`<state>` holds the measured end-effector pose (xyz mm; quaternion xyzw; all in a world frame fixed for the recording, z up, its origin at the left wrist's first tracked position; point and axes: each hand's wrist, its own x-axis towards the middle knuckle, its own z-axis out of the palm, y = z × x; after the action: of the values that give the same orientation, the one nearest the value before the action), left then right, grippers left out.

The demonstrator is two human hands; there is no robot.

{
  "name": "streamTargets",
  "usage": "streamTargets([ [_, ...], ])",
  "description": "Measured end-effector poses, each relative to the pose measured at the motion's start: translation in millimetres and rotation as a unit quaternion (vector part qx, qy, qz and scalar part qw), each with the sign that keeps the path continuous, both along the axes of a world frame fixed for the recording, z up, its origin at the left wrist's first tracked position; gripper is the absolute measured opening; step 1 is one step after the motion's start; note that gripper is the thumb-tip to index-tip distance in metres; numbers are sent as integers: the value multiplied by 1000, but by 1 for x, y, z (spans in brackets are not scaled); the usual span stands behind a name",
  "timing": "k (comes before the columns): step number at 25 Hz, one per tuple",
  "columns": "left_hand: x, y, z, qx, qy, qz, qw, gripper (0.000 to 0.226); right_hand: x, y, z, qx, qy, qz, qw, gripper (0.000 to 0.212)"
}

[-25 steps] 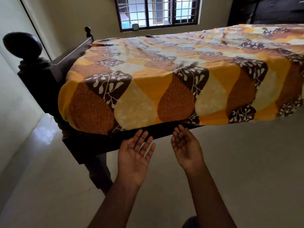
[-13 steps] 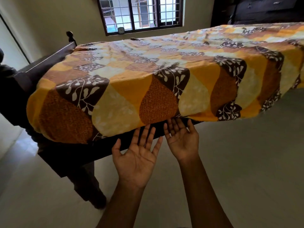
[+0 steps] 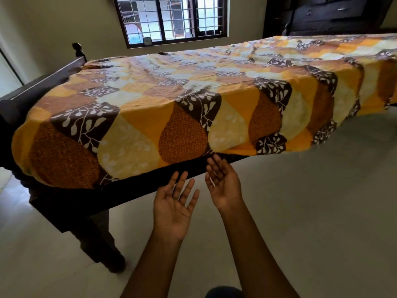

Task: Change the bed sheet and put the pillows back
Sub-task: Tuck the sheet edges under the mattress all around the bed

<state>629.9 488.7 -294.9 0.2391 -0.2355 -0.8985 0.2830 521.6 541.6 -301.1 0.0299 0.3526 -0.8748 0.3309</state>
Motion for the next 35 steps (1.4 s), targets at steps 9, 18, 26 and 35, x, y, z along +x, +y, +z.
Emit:
streamTargets([
  [9,-78,88,6,45,-92,-51,993,39,-55,94,4,100,-9,-64,993,12],
  [18,-227,95,7,31,-149,-145,978,76,-179,126,-17,119,-70,-148,979,48],
  [26,-251,87,-17,-62,-239,-161,955,50,-233,108,-15,122,-82,-188,971,60],
  [35,-265,99,-40,8,-293,-272,917,23,-247,175,-22,314,-27,-32,948,23],
])
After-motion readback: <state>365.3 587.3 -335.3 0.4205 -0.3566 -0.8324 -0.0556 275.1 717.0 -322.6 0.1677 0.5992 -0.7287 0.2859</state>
